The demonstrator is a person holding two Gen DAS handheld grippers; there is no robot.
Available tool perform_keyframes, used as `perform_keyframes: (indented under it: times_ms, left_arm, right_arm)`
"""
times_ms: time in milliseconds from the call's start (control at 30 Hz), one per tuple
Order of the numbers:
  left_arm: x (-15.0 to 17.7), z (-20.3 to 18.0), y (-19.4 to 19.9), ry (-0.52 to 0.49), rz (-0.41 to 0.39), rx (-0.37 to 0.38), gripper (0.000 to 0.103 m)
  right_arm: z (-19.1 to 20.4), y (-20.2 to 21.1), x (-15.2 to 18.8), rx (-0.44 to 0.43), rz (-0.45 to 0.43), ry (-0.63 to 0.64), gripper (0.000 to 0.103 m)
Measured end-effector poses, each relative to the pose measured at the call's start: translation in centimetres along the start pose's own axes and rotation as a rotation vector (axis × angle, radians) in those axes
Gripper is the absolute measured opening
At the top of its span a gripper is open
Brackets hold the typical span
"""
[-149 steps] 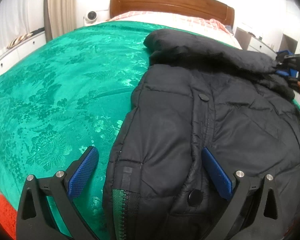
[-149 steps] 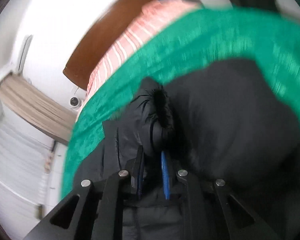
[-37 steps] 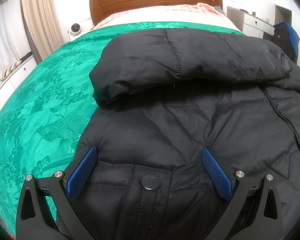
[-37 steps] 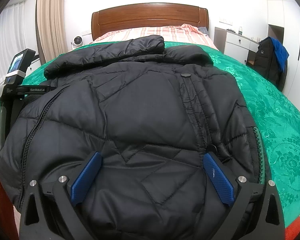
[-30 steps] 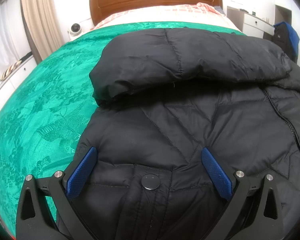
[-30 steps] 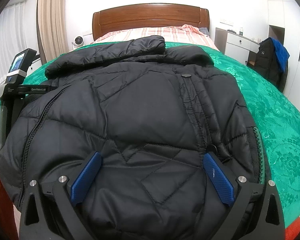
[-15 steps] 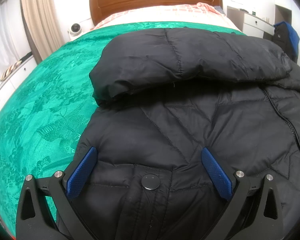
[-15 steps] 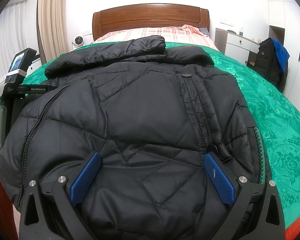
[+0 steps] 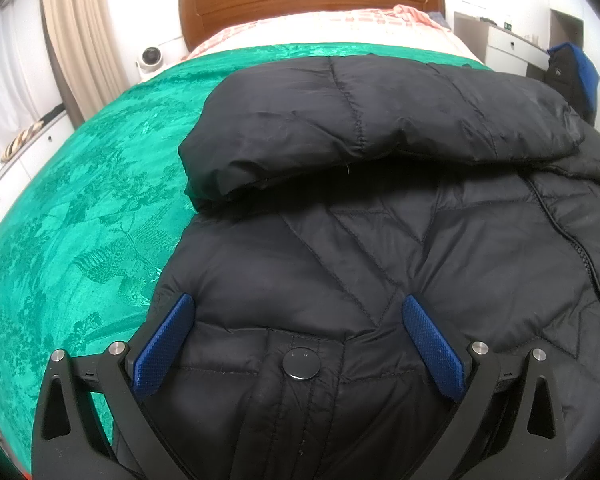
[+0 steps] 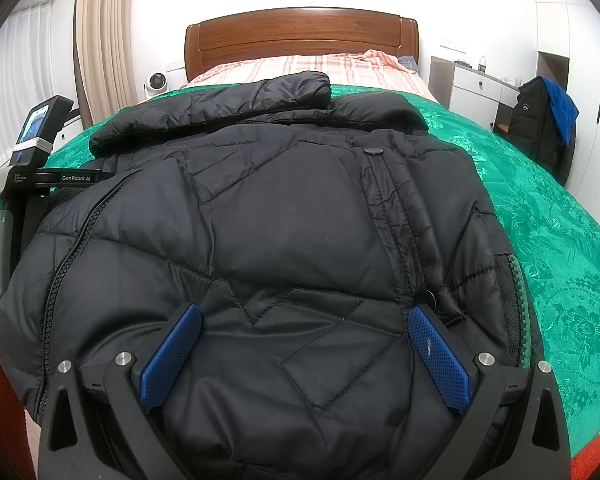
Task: Fold large clothes
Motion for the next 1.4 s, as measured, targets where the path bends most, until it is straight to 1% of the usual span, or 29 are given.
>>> perform_keyframes:
  times_ms: [1400]
  left_arm:
    - [0.0,-0.08,-0.06,-0.003,-0.002,-0.006,0.103]
  right_arm:
    - [0.21,-0.06,0.11,0.004,-0.011,0.006,0.103]
Point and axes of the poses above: each gripper's, at about its wrist camera, not at the fingertips, and y roughly against the way its jaws point, z to its left, x to its underside, the point moved 1 cm from there along -y, roughly the way its jaws point, and after that the axes turned 5 degrees about -y, right-handed, at the moved point
